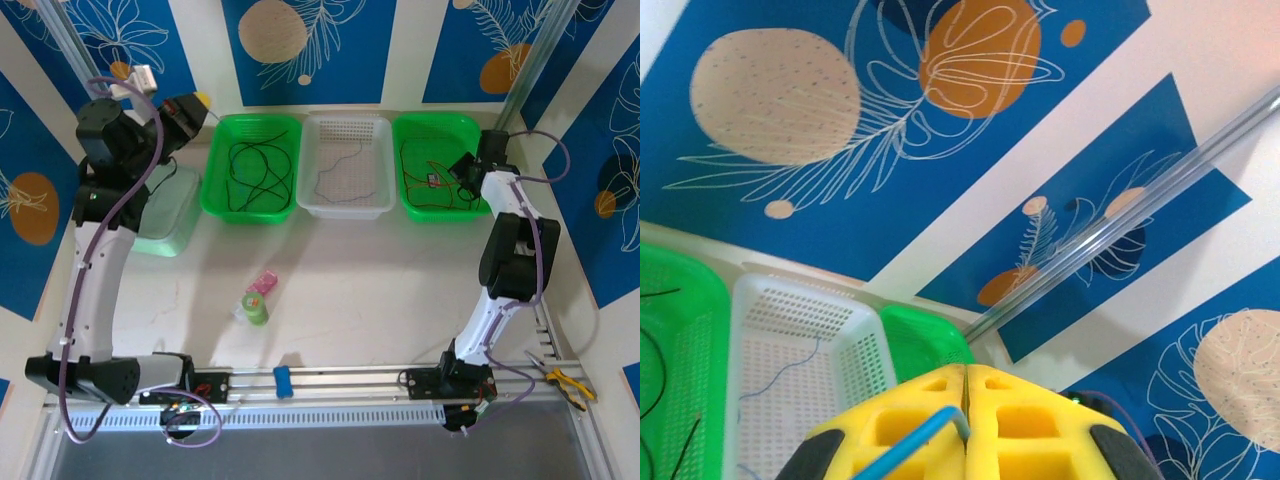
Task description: Untangle the cables
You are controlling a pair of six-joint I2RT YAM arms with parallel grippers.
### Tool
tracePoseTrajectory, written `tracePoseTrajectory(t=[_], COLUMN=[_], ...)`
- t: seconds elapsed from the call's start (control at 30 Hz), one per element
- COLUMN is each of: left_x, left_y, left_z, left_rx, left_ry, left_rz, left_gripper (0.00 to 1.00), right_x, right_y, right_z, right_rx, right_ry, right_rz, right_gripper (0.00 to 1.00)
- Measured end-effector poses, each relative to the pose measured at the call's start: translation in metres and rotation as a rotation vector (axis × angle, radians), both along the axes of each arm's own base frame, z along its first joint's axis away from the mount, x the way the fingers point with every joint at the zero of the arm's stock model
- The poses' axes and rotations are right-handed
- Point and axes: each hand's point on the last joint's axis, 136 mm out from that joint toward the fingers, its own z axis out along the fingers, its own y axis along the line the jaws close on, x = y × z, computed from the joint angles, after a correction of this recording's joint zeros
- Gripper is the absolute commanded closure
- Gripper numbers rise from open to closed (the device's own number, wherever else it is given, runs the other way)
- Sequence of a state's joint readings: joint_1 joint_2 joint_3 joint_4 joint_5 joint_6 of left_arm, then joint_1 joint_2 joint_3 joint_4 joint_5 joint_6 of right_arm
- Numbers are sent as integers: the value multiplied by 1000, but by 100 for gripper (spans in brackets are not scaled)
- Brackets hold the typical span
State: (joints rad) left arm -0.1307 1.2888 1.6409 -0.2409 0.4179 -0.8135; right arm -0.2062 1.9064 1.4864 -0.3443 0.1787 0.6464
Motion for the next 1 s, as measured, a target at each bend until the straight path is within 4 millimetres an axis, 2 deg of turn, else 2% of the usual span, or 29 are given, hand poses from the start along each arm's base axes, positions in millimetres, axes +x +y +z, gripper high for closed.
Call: tracePoseTrajectory(t=[0.13, 0.27, 0.43, 0.5, 0.63, 0.77, 0.87, 1.0], left_x=[5, 8, 13, 17, 27, 38, 50, 70], left_y=[-16, -31, -53, -63, -83, -101, -109, -117], left_z=[15, 35, 55, 62, 75, 82, 89, 98], left_rx=[0, 3, 8, 9, 4, -8, -18, -39], left_ry=[-38, -85, -139, -158, -196, -221, -246, -295], left_rz=[-28, -54, -88, -102, -126, -145, -141, -124], left_gripper=[100, 100, 100, 100, 100, 100, 100, 100], right_x=[-9, -15, -17, -18, -22, -30, -32, -26], right_y=[1, 0, -2, -3, -2, 1, 4, 8], right_z=[-27, -34, -17, -2, 44, 78, 81, 63], right_rx=[65, 87, 77, 71, 52, 41, 62, 107], right_ry=[88, 130, 104, 75, -19, -93, -104, -65], right_rz=[-3, -10, -15, -18, -14, 0, 17, 42], right_gripper=[56, 33, 21, 20, 17, 8, 8, 9])
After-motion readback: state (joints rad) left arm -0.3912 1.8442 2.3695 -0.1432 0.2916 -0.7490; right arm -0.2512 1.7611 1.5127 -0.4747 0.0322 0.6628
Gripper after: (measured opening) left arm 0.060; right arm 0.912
